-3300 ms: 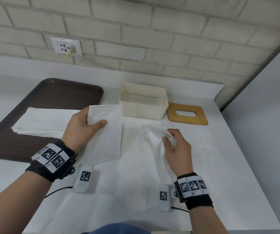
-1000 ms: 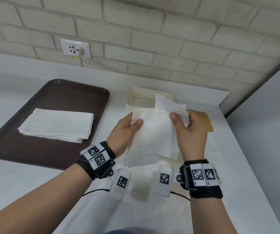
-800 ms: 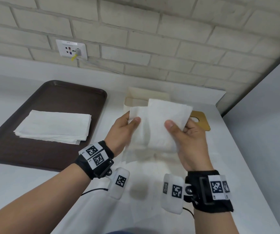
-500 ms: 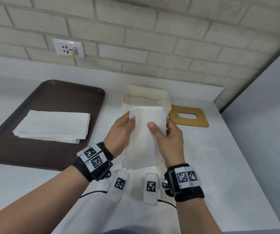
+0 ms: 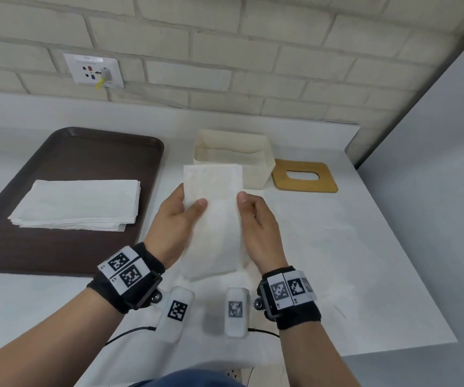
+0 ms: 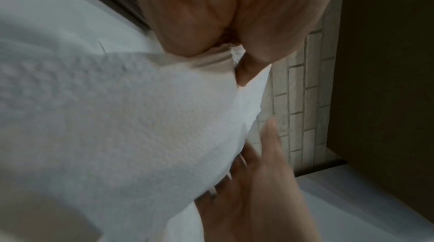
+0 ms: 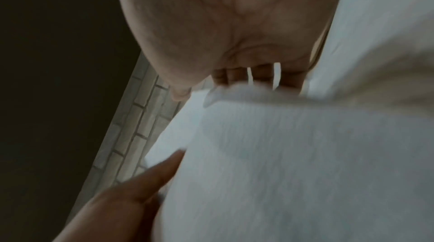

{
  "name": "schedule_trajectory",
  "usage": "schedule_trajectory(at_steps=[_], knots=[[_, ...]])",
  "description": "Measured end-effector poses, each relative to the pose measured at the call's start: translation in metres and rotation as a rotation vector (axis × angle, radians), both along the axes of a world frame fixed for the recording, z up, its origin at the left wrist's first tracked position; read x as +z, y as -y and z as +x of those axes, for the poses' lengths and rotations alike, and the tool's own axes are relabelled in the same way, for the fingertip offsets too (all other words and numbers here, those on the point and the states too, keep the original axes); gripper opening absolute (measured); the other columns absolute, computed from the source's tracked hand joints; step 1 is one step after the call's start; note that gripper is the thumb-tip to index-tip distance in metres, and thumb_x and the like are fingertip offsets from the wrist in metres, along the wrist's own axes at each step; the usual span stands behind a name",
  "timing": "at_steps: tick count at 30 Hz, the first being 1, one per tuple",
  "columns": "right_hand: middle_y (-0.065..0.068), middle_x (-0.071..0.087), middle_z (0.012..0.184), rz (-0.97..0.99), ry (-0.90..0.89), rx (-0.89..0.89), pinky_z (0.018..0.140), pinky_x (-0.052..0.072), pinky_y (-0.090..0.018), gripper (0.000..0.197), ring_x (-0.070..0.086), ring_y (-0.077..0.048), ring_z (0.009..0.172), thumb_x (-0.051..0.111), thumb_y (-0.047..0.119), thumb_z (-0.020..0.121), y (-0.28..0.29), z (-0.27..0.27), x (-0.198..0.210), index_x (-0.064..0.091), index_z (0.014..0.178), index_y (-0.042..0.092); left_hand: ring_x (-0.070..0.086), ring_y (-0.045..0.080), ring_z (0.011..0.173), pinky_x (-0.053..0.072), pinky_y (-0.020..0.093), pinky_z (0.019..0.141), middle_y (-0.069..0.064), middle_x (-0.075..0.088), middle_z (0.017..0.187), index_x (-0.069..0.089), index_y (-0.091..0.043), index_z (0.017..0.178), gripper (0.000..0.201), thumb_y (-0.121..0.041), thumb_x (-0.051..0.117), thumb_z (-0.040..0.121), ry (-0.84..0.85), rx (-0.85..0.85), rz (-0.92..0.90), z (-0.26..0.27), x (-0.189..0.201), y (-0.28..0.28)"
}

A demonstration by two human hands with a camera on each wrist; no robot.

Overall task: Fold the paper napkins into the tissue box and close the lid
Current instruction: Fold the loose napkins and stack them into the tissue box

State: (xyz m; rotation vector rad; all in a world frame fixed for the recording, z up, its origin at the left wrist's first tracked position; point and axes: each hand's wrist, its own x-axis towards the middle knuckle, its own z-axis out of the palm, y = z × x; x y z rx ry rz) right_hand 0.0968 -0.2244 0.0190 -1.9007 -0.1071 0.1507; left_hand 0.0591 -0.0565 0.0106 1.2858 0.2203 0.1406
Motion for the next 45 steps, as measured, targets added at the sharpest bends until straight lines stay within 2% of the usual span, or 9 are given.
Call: schedule_trajectory(at_steps=[3, 5, 10, 19, 26, 32, 36, 39, 45], knots=[[0.014, 0.069, 0.104, -0.267, 0.159, 0.067, 0.082, 0.045, -0.014, 0.016, 0.062, 0.003, 0.094, 0.062, 0.025, 0.1, 0.055, 0.009, -0.007, 0.068, 0.114, 0.027, 0.071, 0.027, 0.112, 0.055, 0.05, 0.1, 0.009, 0.074, 0.124, 0.062, -0.015, 0.13, 0.031, 0.0, 0.053, 0.104, 0.008, 0.028, 0.029, 0.0, 0.007, -0.008], [0.01, 0.067, 0.119, -0.568, 0.217, 0.214, 0.096, 0.047, -0.025, 0.031, 0.06, -0.003, 0.107, 0.065, 0.014, 0.094, 0.098, 0.021, -0.017, 0.067, 0.123, 0.025, 0.071, 0.026, 0.112, 0.057, 0.045, 0.097, 0.007, 0.075, 0.123, 0.062, -0.018, 0.129, 0.033, 0.001, 0.05, 0.105, 0.021, 0.03, 0.05, 0.0, 0.01, -0.014], [0.014, 0.042, 0.145, -0.992, -0.066, 0.558, 0.114, 0.031, -0.038, 0.075, 0.038, -0.013, 0.136, 0.076, 0.033, 0.086, 0.147, 0.036, -0.024, 0.04, 0.151, 0.036, 0.07, 0.025, 0.114, 0.058, 0.039, 0.097, 0.008, 0.072, 0.128, 0.058, -0.012, 0.137, 0.036, 0.003, 0.05, 0.105, 0.037, 0.079, 0.051, 0.005, 0.01, -0.019], [0.014, 0.057, 0.114, -1.019, 0.044, 0.627, 0.107, 0.034, -0.037, 0.026, 0.051, -0.011, 0.11, 0.073, 0.04, 0.089, 0.15, 0.05, -0.027, 0.066, 0.112, 0.031, 0.071, 0.027, 0.114, 0.057, 0.043, 0.097, 0.006, 0.075, 0.124, 0.062, -0.019, 0.132, 0.035, 0.001, 0.051, 0.105, 0.054, 0.126, 0.085, 0.009, 0.013, -0.008], [0.014, 0.071, 0.088, -0.649, 0.066, 0.553, 0.075, 0.046, -0.021, 0.007, 0.063, -0.003, 0.084, 0.076, 0.034, 0.089, 0.149, 0.052, 0.0, 0.069, 0.09, 0.032, 0.069, 0.034, 0.119, 0.052, 0.057, 0.105, 0.009, 0.073, 0.128, 0.064, -0.021, 0.131, 0.038, -0.017, 0.063, 0.093, 0.067, 0.202, 0.102, 0.003, 0.011, -0.014], [0.021, 0.074, 0.094, -0.213, 0.189, 0.412, 0.084, 0.044, -0.006, 0.015, 0.067, 0.004, 0.094, 0.079, 0.015, 0.088, 0.142, 0.049, 0.04, 0.074, 0.09, 0.029, 0.07, 0.032, 0.117, 0.05, 0.056, 0.107, 0.008, 0.074, 0.126, 0.068, -0.022, 0.126, 0.032, -0.011, 0.063, 0.096, 0.02, 0.267, 0.079, 0.001, 0.007, -0.022], [0.013, 0.076, 0.089, 0.051, 0.189, 0.313, 0.077, 0.054, -0.021, 0.008, 0.069, -0.004, 0.08, 0.078, 0.029, 0.082, 0.133, 0.045, 0.055, 0.076, 0.085, 0.036, 0.071, 0.033, 0.114, 0.053, 0.053, 0.104, 0.01, 0.075, 0.123, 0.069, -0.018, 0.125, 0.028, -0.01, 0.06, 0.1, -0.019, 0.275, 0.071, 0.003, 0.003, -0.021], [0.005, 0.078, 0.104, 0.281, 0.127, 0.263, 0.091, 0.057, -0.037, 0.018, 0.073, -0.016, 0.099, 0.076, 0.034, 0.079, 0.124, 0.041, 0.052, 0.08, 0.097, 0.036, 0.071, 0.033, 0.113, 0.056, 0.046, 0.096, 0.01, 0.076, 0.119, 0.068, -0.014, 0.126, 0.026, -0.008, 0.052, 0.106, -0.039, 0.27, 0.021, 0.006, 0.002, -0.015], [-0.007, 0.076, 0.117, 0.664, -0.128, 0.143, 0.089, 0.059, -0.03, 0.026, 0.072, -0.02, 0.109, 0.063, 0.012, 0.09, 0.089, 0.03, 0.036, 0.076, 0.112, 0.015, 0.071, 0.03, 0.116, 0.054, 0.048, 0.102, 0.011, 0.075, 0.123, 0.066, -0.01, 0.128, 0.026, -0.011, 0.047, 0.109, -0.05, 0.184, -0.005, 0.011, 0.003, 0.011]])
